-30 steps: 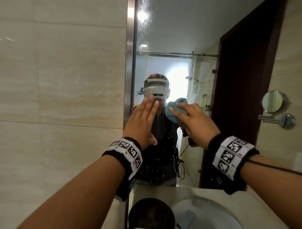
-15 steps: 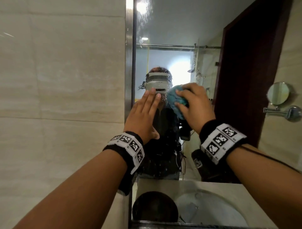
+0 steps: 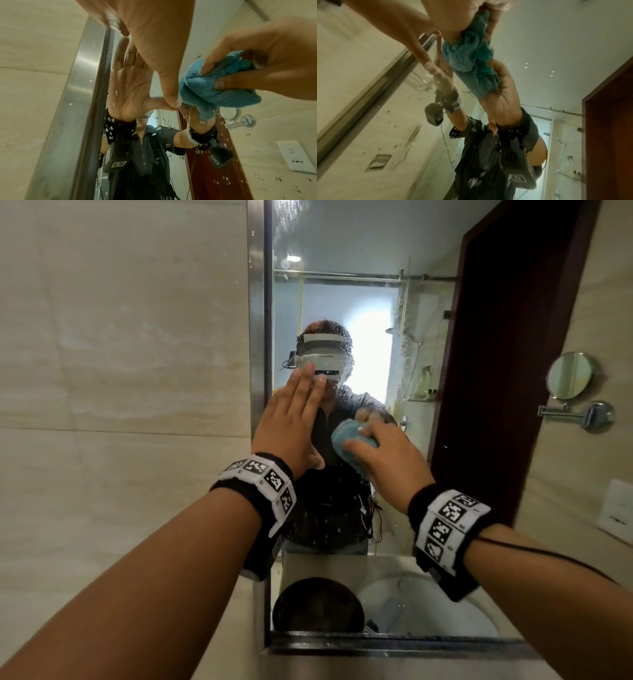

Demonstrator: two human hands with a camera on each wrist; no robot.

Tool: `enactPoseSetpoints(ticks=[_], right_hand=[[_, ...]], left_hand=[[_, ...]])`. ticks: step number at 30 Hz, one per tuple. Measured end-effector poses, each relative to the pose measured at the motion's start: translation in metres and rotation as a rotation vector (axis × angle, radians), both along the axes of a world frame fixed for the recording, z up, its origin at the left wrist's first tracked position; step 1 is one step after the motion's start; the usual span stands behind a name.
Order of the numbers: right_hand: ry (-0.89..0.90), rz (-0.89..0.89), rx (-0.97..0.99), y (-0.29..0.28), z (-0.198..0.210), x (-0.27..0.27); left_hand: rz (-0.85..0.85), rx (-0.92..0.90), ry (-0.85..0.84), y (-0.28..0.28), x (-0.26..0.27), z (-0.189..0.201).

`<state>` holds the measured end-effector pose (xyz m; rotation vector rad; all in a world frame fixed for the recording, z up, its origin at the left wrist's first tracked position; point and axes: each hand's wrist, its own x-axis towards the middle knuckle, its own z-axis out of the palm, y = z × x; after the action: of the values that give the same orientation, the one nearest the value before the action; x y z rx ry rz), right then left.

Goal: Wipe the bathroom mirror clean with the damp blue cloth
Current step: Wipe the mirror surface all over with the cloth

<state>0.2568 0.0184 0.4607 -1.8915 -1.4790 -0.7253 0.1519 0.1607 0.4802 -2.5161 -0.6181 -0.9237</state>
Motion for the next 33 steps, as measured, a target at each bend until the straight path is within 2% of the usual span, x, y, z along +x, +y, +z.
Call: enactPoseSetpoints(ticks=[1, 3, 5, 7, 9, 11, 12, 13, 14, 16, 17, 18, 19, 21, 23, 25, 28, 29, 30, 33], right_hand=[[-0.096, -0.006, -0.080, -0.003, -0.002, 0.005], [-0.110, 0.026, -0.092, -0.008, 0.014, 0.018], [-0.106, -0.030, 0.106, -0.011, 0.035, 0.031], [-0.082, -0.093, 0.234, -0.008, 0.031, 0.039], [-0.098, -0.086, 0.079, -0.003, 0.005, 0.029], [-0.269, -0.034, -0.136, -0.006, -0.022, 0.021], [-0.374, -0.025, -0.193, -0.011, -0.020, 0.024], [-0.391, -0.038, -0.183, -0.017, -0.008, 0.029], [-0.317, -0.065, -0.121, -0.020, 0.009, 0.035], [-0.117, -0.107, 0.176, -0.024, 0.039, 0.047], [-0.044, -0.112, 0.300, -0.024, 0.042, 0.048], [-0.008, -0.125, 0.327, -0.023, 0.035, 0.043], [-0.008, -0.126, 0.249, -0.020, 0.020, 0.037], [-0.092, -0.077, -0.035, -0.015, -0.021, 0.029], [-0.218, -0.039, -0.188, -0.022, -0.035, 0.035], [-0.241, -0.052, -0.093, -0.025, -0.015, 0.052], [0.040, -0.025, 0.370, -0.030, 0.007, 0.053], [0.099, -0.014, 0.440, -0.030, 0.000, 0.046], [0.084, -0.033, 0.410, -0.026, -0.014, 0.038], [-0.093, -0.014, 0.034, -0.026, -0.052, 0.033]], left_hand=[[0.002, 0.000, 0.002, 0.000, 0.000, -0.001], [0.004, -0.002, 0.001, 0.001, 0.001, -0.001], [0.002, -0.005, 0.003, 0.002, 0.002, -0.002], [0.006, -0.002, 0.001, 0.002, 0.002, -0.002], [0.014, 0.013, -0.001, 0.001, 0.002, -0.002], [0.022, 0.017, -0.002, 0.000, 0.002, -0.003], [0.025, 0.016, -0.005, 0.000, 0.002, -0.003], [0.025, 0.014, -0.008, -0.001, 0.003, -0.003], [0.025, 0.011, -0.009, -0.001, 0.003, -0.003], [0.024, 0.011, -0.005, -0.001, 0.002, -0.003], [0.024, 0.010, -0.004, -0.001, 0.002, -0.003], [0.024, 0.009, -0.003, -0.002, 0.002, -0.003], [0.025, 0.010, -0.004, -0.002, 0.001, -0.003], [0.027, 0.014, -0.009, -0.003, 0.002, -0.003], [0.031, 0.010, -0.010, -0.003, 0.002, -0.003], [0.037, 0.009, -0.006, -0.002, 0.003, -0.002], [0.040, 0.006, -0.004, -0.003, 0.003, -0.003], [0.042, 0.005, -0.007, -0.003, 0.003, -0.003], [0.044, 0.006, -0.009, -0.004, 0.004, -0.003], [0.049, 0.012, -0.013, -0.005, 0.003, -0.003]])
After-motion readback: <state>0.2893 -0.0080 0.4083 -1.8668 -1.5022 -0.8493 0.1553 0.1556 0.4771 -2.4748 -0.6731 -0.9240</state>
